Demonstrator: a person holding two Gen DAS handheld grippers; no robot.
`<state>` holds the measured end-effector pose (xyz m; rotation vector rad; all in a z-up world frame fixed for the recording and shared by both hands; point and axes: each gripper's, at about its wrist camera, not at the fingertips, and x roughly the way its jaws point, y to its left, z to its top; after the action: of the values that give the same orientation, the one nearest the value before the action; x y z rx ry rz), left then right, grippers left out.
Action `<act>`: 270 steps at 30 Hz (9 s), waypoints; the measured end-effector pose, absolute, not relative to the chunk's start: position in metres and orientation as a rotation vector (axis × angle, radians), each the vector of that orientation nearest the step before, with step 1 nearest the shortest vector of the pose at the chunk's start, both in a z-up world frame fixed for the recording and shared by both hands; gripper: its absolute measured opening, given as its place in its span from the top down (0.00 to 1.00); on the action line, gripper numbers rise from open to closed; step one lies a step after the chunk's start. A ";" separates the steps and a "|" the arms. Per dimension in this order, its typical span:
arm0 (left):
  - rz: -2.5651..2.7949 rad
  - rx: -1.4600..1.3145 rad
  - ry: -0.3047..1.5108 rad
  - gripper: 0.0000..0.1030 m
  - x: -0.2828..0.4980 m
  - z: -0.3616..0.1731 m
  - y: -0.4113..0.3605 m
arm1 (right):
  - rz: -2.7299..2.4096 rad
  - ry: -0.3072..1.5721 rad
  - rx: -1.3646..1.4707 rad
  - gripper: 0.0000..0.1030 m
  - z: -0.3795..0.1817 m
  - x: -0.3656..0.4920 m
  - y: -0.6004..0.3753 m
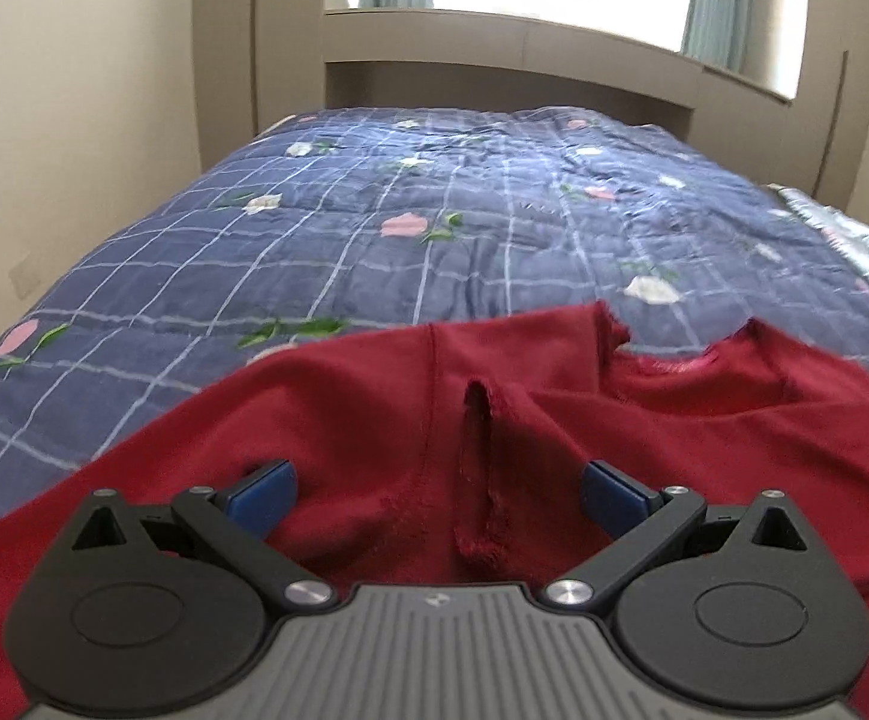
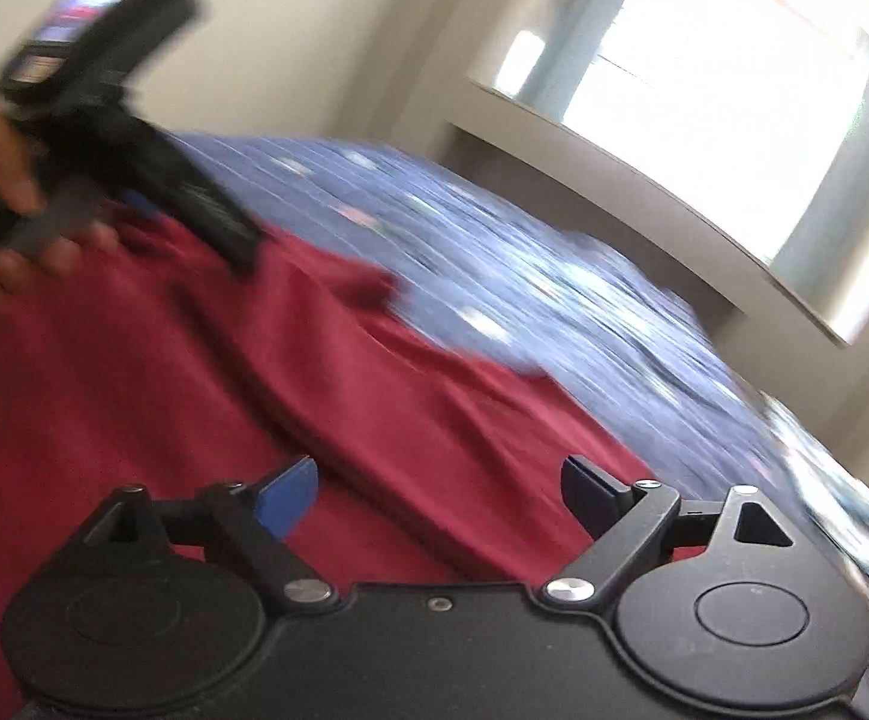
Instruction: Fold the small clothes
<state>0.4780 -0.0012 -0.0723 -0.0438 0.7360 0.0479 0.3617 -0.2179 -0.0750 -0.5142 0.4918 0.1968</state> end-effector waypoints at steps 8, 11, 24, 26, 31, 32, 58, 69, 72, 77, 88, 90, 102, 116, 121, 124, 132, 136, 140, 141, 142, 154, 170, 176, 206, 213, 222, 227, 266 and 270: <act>0.152 0.013 0.647 0.00 0.462 -0.096 -0.014 | -0.157 0.525 -0.512 0.03 -0.104 0.357 -0.286; 0.158 0.026 0.641 0.00 0.462 -0.095 -0.015 | -0.237 0.483 -0.528 0.03 -0.111 0.367 -0.290; 0.149 0.002 0.643 0.00 0.461 -0.096 -0.013 | -0.471 0.380 -0.436 0.02 -0.102 0.373 -0.340; 0.149 0.001 0.644 0.00 0.462 -0.096 -0.013 | -0.456 0.418 -0.452 0.02 -0.107 0.372 -0.341; 0.149 0.003 0.643 0.00 0.462 -0.096 -0.013 | -0.452 0.493 -0.470 0.02 -0.116 0.371 -0.340; 0.149 0.004 0.642 0.00 0.461 -0.097 -0.013 | -0.452 0.513 -0.459 0.02 -0.118 0.370 -0.342; 0.181 -0.087 0.599 0.00 0.431 -0.064 0.000 | -0.398 0.529 -0.299 0.01 -0.113 0.387 -0.345; 0.289 -0.148 0.670 0.00 0.321 -0.027 0.068 | -0.225 0.474 -0.299 0.01 -0.079 0.327 -0.316; 0.395 -0.200 0.686 0.00 0.293 -0.032 0.102 | -0.134 0.478 -0.322 0.01 -0.076 0.303 -0.297; 0.537 -0.397 0.686 0.00 0.260 -0.042 0.164 | -0.007 0.476 -0.342 0.01 -0.074 0.265 -0.266; 0.815 -0.691 0.552 0.16 0.229 -0.054 0.230 | 0.062 0.542 -0.340 0.01 -0.085 0.240 -0.220; 0.849 -0.705 0.536 0.29 0.229 -0.053 0.237 | 0.065 0.545 -0.345 0.01 -0.085 0.239 -0.217; 0.768 -0.714 0.404 0.95 0.225 -0.036 0.260 | 0.121 0.529 -0.381 0.01 -0.078 0.246 -0.202; -0.101 -0.241 0.267 0.95 0.260 0.023 0.151 | 0.330 0.426 -0.236 0.12 -0.037 0.282 -0.166; -0.260 -0.164 0.394 0.95 0.284 -0.011 0.099 | 0.278 0.525 -0.051 0.28 -0.039 0.300 -0.204; -0.289 -0.131 0.474 0.95 0.292 -0.032 0.075 | 0.280 0.581 0.037 0.42 -0.046 0.307 -0.221; -0.285 -0.144 0.636 0.87 0.288 -0.062 0.060 | 0.434 0.717 0.168 0.49 -0.063 0.329 -0.221; -0.275 -0.188 0.653 0.34 0.280 -0.064 0.065 | 0.531 0.795 0.250 0.50 -0.070 0.345 -0.208; -0.242 -0.251 0.650 0.19 0.265 -0.057 0.081 | 0.583 0.855 0.258 0.59 -0.077 0.356 -0.189; -0.212 -0.271 0.646 0.17 0.260 -0.056 0.088 | 0.591 0.866 0.253 0.59 -0.080 0.358 -0.183; -0.187 -0.286 0.641 0.15 0.256 -0.054 0.094 | 0.600 0.879 0.252 0.59 -0.082 0.361 -0.178; 0.027 -0.300 0.573 0.12 0.230 -0.036 0.147 | 0.722 0.816 0.197 0.99 -0.043 0.390 -0.123; 0.119 -0.276 0.551 0.12 0.339 -0.037 0.113 | 0.962 0.469 0.172 0.99 0.209 0.484 -0.060; 0.143 -0.129 0.565 0.39 0.404 -0.039 0.098 | 0.923 0.425 0.153 0.99 0.236 0.506 -0.076; -0.084 0.094 0.725 0.39 0.397 -0.061 0.070 | 0.427 0.836 0.324 0.99 -0.057 0.511 -0.346; -0.061 -0.134 0.707 0.18 0.415 -0.051 0.115 | 0.451 0.864 0.390 0.84 -0.077 0.509 -0.357; -0.032 -0.256 0.770 0.23 0.496 -0.069 0.130 | 0.464 0.844 0.337 0.72 -0.083 0.488 -0.348; -0.102 -0.292 0.758 0.89 0.502 -0.064 0.122 | 0.470 0.785 0.261 0.90 -0.072 0.477 -0.336; -0.047 -0.201 0.699 0.16 0.466 -0.063 0.135 | 0.314 0.660 0.209 0.98 -0.065 0.462 -0.318; 0.008 -0.171 0.750 0.16 0.477 -0.071 0.130 | 0.288 0.695 0.218 0.97 -0.068 0.465 -0.333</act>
<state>0.4769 0.1296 -0.0710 -0.1709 0.7499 0.0085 0.4652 -0.3328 -0.0676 0.2177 0.6955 0.2883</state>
